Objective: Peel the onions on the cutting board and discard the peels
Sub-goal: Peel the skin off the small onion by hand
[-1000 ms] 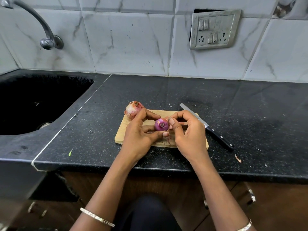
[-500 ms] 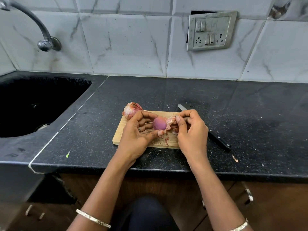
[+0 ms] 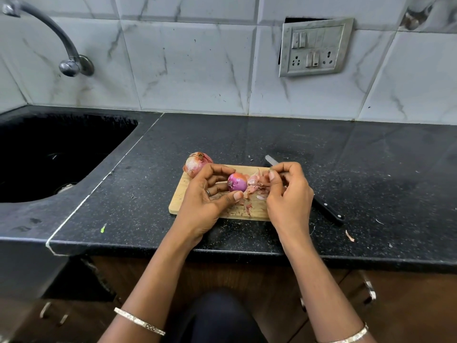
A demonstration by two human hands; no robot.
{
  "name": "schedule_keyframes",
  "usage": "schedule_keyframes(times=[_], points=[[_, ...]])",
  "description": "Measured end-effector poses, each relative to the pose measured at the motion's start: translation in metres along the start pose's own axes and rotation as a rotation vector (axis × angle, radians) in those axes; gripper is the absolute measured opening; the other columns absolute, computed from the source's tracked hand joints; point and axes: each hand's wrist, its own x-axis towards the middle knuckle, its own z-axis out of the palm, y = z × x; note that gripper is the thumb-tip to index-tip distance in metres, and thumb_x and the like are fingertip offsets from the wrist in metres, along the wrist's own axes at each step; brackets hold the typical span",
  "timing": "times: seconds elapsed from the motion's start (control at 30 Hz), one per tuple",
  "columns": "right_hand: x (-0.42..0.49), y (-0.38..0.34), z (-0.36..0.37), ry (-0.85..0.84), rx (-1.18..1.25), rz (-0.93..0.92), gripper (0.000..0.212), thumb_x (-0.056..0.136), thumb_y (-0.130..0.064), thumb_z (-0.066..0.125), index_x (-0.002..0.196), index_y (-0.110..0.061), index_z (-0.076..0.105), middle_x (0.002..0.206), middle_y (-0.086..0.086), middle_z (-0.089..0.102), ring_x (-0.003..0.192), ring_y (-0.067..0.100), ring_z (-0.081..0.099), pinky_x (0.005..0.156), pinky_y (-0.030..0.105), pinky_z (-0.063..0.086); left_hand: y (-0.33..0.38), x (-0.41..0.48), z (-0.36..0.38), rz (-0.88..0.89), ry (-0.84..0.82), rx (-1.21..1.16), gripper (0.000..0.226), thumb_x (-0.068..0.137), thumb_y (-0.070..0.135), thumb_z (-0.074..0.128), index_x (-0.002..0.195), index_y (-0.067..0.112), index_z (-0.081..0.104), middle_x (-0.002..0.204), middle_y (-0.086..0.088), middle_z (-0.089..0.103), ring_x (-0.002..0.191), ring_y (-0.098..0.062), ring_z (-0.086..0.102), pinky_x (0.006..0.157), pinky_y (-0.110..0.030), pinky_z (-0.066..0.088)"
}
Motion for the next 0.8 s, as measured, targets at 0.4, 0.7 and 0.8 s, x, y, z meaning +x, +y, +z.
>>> schedule_keyframes(times=[0.4, 0.7, 0.8], points=[[-0.0023, -0.0083, 0.0019, -0.257, 0.138, -0.171, 0.014, 0.093, -0.025, 0.074, 0.105, -0.021, 0.079, 0.098, -0.015, 0.076, 0.099, 0.004, 0.07, 0.085, 0.029, 0.057, -0.0026, 0.0006, 0.0002, 0.073, 0.009, 0.162, 0.047, 0.076, -0.004, 0.084, 0.115, 0.014, 0.065, 0.112, 0.0, 0.073, 0.106, -0.02, 0.071, 0.092, -0.038, 0.059], [-0.0046, -0.0033, 0.0035, -0.291, 0.201, -0.16, 0.017, 0.089, -0.014, 0.077, 0.105, -0.013, 0.078, 0.1, -0.011, 0.076, 0.097, -0.004, 0.07, 0.102, 0.048, 0.052, -0.0029, 0.0013, 0.0009, 0.103, 0.026, 0.26, 0.043, 0.077, 0.0, 0.085, 0.114, 0.015, 0.07, 0.11, 0.003, 0.075, 0.104, -0.012, 0.072, 0.094, -0.032, 0.059], [-0.0055, -0.0017, 0.0039, -0.291, 0.189, -0.178, 0.016, 0.09, -0.013, 0.076, 0.105, -0.012, 0.079, 0.097, -0.017, 0.073, 0.095, -0.006, 0.07, 0.103, 0.048, 0.052, -0.0025, 0.0011, 0.0014, 0.11, 0.038, 0.297, 0.042, 0.076, 0.003, 0.086, 0.114, 0.018, 0.072, 0.11, 0.006, 0.076, 0.102, -0.009, 0.072, 0.094, -0.033, 0.059]])
